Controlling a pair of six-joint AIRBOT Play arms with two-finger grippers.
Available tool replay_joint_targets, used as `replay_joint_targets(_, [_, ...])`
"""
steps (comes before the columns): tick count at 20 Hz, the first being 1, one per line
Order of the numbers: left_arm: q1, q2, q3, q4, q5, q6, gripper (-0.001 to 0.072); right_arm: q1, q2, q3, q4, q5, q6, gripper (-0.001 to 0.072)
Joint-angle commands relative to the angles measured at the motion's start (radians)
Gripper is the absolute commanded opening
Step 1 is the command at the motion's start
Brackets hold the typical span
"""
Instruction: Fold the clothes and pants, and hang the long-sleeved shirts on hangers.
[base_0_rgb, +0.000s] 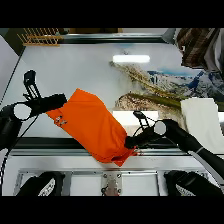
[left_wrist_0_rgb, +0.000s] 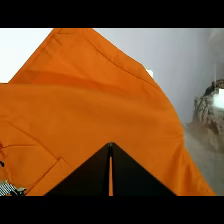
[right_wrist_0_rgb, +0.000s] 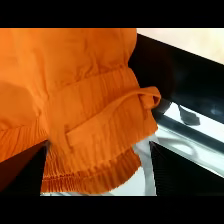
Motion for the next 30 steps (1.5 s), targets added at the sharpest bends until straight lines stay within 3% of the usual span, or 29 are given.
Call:
replay_joint_targets(1, [-0.021, 0.003, 0.001, -0.004, -0.003, 0.001, 0.0006, 0.006, -0.063, -0.006, 0.029, -0.039, -0.083, 0.054])
replay_joint_targets(2, [-0.021, 0.003, 0.001, -0.004, -0.003, 0.001, 0.0006, 0.006, -0.061, -0.002, 0.013, -0.048, -0.093, 0.0275])
replay_joint_targets(3, [-0.021, 0.003, 0.001, -0.004, -0.003, 0.0, 0.0007, 0.006, -0.06, 0.006, -0.017, -0.057, -0.095, 0.0087])
replay_joint_targets(6, [-0.021, 0.003, 0.001, -0.006, -0.003, 0.0, 0.0006, 0.004, -0.06, 0.083, -0.222, -0.063, -0.078, 0.0013])
replay_joint_targets(9, [-0.021, 0.003, 0.001, -0.007, -0.004, -0.002, 0.0006, -0.024, -0.06, 0.205, -0.495, -0.079, 0.028, 0.0013])
replay_joint_targets(13, [-0.021, 0.003, 0.0, -0.035, -0.004, -0.011, 0.0006, -0.208, -0.074, 0.318, -0.541, -0.186, 0.146, 0.0013])
replay_joint_targets(14, [-0.021, 0.003, 0.0, -0.051, -0.004, -0.011, 0.0007, -0.256, -0.079, 0.335, -0.516, -0.2, 0.153, 0.0019])
replay_joint_targets(15, [-0.021, 0.003, 0.0, -0.061, -0.003, -0.011, 0.0006, -0.296, -0.081, 0.344, -0.479, -0.209, 0.153, 0.0135])
replay_joint_targets(16, [-0.021, 0.003, 0.0, -0.061, -0.004, -0.011, 0.0006, -0.335, -0.081, 0.348, -0.429, -0.222, 0.153, 0.0514])
replay_joint_targets(17, [-0.021, 0.003, 0.0, -0.058, -0.004, -0.011, 0.0006, -0.37, -0.081, 0.353, -0.383, -0.22, 0.144, 0.0711])
replay_joint_targets(20, [-0.021, 0.003, 0.0, -0.059, -0.006, -0.011, 0.0006, -0.505, -0.089, 0.354, -0.206, -0.181, 0.066, 0.0707])
replay_joint_targets(25, [-0.021, 0.003, 0.0, -0.059, -0.046, -0.011, 0.0006, -0.743, -0.249, 0.354, 0.126, 0.005, -0.207, 0.0709])
replay_joint_targets(30, [-0.021, 0.003, 0.0, -0.06, -0.055, -0.011, 0.0006, -0.742, -0.439, 0.354, 0.293, -0.002, -0.351, 0.0708])
